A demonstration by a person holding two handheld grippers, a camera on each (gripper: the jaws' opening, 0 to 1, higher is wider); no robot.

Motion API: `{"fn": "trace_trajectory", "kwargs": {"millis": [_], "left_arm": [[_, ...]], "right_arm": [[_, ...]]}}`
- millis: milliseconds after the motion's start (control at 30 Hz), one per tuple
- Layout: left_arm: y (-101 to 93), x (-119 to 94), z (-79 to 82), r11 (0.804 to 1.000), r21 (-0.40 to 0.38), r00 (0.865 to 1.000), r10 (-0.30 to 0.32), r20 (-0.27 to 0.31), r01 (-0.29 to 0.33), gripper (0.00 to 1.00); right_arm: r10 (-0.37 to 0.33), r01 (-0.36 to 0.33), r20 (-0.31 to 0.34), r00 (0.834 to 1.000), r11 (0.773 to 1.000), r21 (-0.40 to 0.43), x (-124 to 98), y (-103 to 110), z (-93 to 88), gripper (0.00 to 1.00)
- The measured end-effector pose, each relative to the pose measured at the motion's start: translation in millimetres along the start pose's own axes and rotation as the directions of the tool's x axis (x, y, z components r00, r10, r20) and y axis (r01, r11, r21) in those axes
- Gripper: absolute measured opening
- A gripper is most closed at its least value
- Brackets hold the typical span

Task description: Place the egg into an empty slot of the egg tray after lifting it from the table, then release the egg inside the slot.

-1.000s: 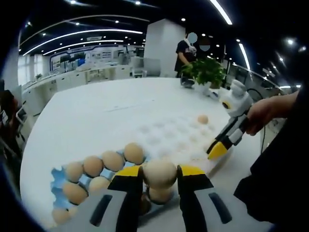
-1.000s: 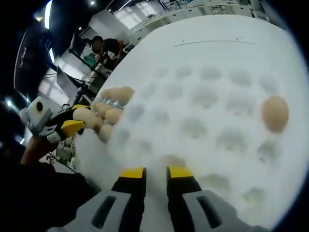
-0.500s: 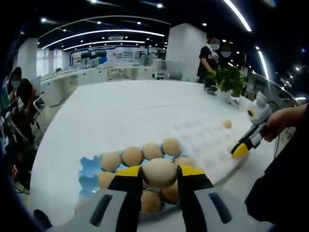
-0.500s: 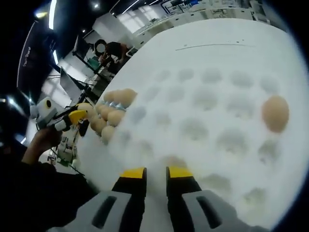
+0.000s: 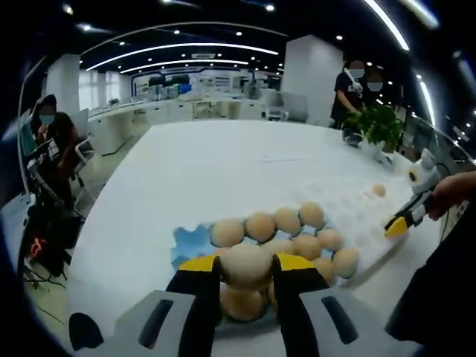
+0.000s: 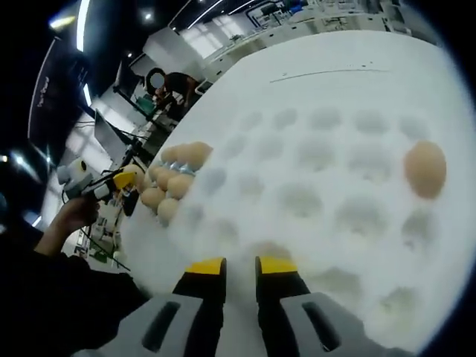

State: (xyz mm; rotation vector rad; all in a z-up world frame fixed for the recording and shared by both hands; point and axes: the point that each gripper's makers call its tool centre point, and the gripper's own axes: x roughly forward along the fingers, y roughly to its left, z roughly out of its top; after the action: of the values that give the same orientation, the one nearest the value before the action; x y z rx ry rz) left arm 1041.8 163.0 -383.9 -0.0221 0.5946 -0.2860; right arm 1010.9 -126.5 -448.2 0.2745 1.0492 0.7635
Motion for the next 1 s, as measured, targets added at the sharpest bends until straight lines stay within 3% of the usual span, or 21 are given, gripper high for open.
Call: {"fn": "trace_trajectory", "kwargs": {"millis": [233, 467, 1000], "left_arm": [[14.0, 1.0, -2.9, 1.000, -0.011, 1.000, 0.026, -0.007, -0.026, 0.28], [32.9, 7.5, -11.8, 0.997, 0.061, 0.996, 0.056, -0.066, -0.052, 0.28], [44.1, 19.3, -10.7, 0.996, 0.069, 0.995, 0.062, -0.074, -0.057, 0.28]], "right_arm": [[-0.006, 0.006, 0.011, 1.000, 1.000, 0.017, 4.5, 0.5, 1.5, 0.17], [-0.003, 0.002, 0.007, 1.000, 0.999, 0.035, 4.5, 1.2, 0.6, 0.17], [0.003, -0.003, 0.010, 1.000, 0.999, 0.054, 5.3, 1.5, 0.2, 0.17]]}}
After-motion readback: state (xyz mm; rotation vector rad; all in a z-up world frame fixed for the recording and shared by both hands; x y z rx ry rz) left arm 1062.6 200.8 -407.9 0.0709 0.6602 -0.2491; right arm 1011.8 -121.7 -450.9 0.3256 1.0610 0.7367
